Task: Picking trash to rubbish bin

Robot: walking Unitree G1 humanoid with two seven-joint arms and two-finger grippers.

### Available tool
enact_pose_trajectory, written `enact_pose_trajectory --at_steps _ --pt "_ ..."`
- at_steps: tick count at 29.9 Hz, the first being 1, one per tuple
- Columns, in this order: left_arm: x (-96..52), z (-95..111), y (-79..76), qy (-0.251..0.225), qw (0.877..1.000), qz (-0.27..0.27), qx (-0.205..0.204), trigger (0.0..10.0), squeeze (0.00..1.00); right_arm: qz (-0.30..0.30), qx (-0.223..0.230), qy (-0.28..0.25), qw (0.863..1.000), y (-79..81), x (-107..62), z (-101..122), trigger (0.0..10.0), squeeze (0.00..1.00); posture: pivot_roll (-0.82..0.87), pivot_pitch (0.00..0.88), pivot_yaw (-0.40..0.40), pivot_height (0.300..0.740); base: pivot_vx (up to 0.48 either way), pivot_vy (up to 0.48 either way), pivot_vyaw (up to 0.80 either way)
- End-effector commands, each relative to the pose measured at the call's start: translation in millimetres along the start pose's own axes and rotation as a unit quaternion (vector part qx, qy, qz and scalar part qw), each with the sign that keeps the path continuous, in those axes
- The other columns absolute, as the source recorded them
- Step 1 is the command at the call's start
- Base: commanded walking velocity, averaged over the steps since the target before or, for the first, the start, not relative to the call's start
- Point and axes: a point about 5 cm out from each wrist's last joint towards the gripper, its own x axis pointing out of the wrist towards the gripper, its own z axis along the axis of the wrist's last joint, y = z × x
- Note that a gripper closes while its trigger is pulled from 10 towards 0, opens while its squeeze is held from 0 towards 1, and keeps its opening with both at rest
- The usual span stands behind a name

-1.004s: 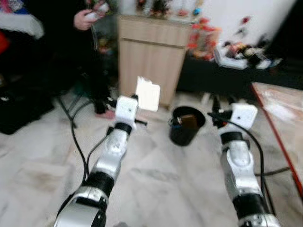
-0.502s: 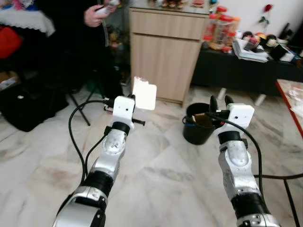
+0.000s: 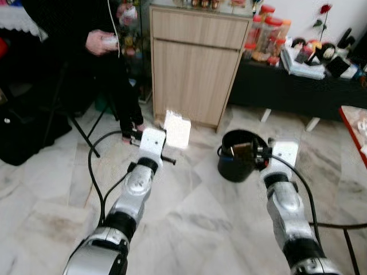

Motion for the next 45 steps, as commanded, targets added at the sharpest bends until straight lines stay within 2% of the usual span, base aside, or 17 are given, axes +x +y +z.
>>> enact_pose_trajectory --at_steps 1,3,4,6,7,9,11,13,14,15,16,17,18,20,25,29,45 --pt "-3.7 -11 -10.4 0.031 0.999 -0.03 0.014 10.0 0.0 -0.01 -0.014 0.04 0.999 -12.8 -7.0 -17 10.0 0.0 0.13 0.045 -0.093 0.74 0.319 0.0 0.0" --pt "-14.2 -33 -9.6 0.089 0.995 -0.033 0.009 10.0 0.0 -0.015 -0.024 0.101 0.994 -19.2 -18.0 -41 10.0 0.0 0.12 0.046 -0.092 0.74 0.317 0.0 0.0" --pt "-14.2 -33 -9.6 0.089 0.995 -0.033 0.009 10.0 0.0 -0.015 -0.024 0.101 0.994 -19.2 -18.0 -41 10.0 0.0 0.12 0.046 -0.092 0.74 0.319 0.0 0.0" --pt "-34.6 -64 -7.0 0.174 0.984 -0.038 0.004 10.0 0.0 -0.027 -0.022 0.173 0.984 -28.0 -34.9 -69 10.0 0.0 0.12 0.049 -0.093 0.74 0.317 0.0 0.0" --pt "-34.6 -64 -7.0 0.174 0.984 -0.038 0.004 10.0 0.0 -0.027 -0.022 0.173 0.984 -28.0 -34.9 -69 10.0 0.0 0.12 0.049 -0.093 0.74 0.315 0.0 0.0" --pt "-51.9 -85 -4.2 0.232 0.972 -0.043 0.009 10.0 0.0 -0.031 -0.023 0.216 0.976 -31.4 -48.1 -86 10.0 0.0 0.12 0.052 -0.093 0.74 0.315 0.0 0.0" --pt "-61.4 -95 -2.0 0.261 0.965 -0.035 -0.012 10.0 0.0 -0.041 -0.015 0.232 0.972 -34.2 -54.4 -92 10.0 0.0 0.12 0.052 -0.093 0.74 0.311 0.0 0.0" --pt "-77.1 -109 1.2 0.302 0.953 -0.024 -0.023 10.0 0.0 -0.067 0.007 0.255 0.965 -39.7 -63.1 -101 10.0 0.0 0.12 0.052 -0.093 0.74 0.311 0.0 0.0" --pt "-77.1 -109 1.2 0.302 0.953 -0.024 -0.023 10.0 0.0 -0.067 0.007 0.255 0.965 -39.7 -63.1 -101 10.0 0.0 0.12 0.052 -0.093 0.74 0.311 0.0 0.0" --pt "-89.8 -120 2.4 0.331 0.943 -0.023 -0.02 10.0 0.0 -0.079 0.024 0.267 0.96 -41.4 -68.1 -106 10.0 0.0 0.12 0.057 -0.094 0.74 0.311 0.0 0.0" --pt "-89.8 -120 2.4 0.331 0.943 -0.023 -0.02 10.0 0.0 -0.079 0.024 0.267 0.96 -41.4 -68.1 -106 10.0 0.0 0.12 0.057 -0.094 0.74 0.311 0.0 0.0" --pt "-100.4 -127 2.8 0.354 0.935 -0.023 -0.018 10.0 0.0 -0.08 0.028 0.278 0.957 -41.1 -72.0 -110 10.0 0.0 0.13 0.058 -0.095 0.74 0.315 0.0 0.0" --pt "-100.4 -127 2.8 0.354 0.935 -0.023 -0.018 10.0 0.0 -0.08 0.028 0.278 0.957 -41.1 -72.0 -110 10.0 0.0 0.13 0.058 -0.095 0.74 0.315 0.0 0.0" --pt "-116.1 -138 0.4 0.384 0.923 -0.025 -0.019 10.0 0.0 -0.072 0.026 0.296 0.952 -38.7 -77.4 -116 10.0 0.0 0.13 0.059 -0.097 0.74 0.313 0.0 0.0" --pt "-132.3 -148 -4.6 0.412 0.91 -0.021 -0.029 10.0 0.0 -0.078 0.04 0.306 0.948 -34.2 -81.2 -121 10.0 0.0 0.13 0.059 -0.097 0.74 0.325 0.0 0.0" --pt "-141.3 -153 -10.7 0.427 0.903 -0.026 -0.031 10.0 0.0 -0.062 0.053 0.308 0.948 -20.9 -82.9 -125 10.0 0.0 0.12 0.063 -0.106 0.74 0.325 0.0 0.0" --pt "-140.3 -153 -15.4 0.426 0.904 -0.018 -0.038 10.0 0.0 -0.075 0.06 0.327 0.94 -25.6 -90.7 -131 10.0 0.0 0.12 0.059 -0.134 0.74 0.309 0.0 0.0"
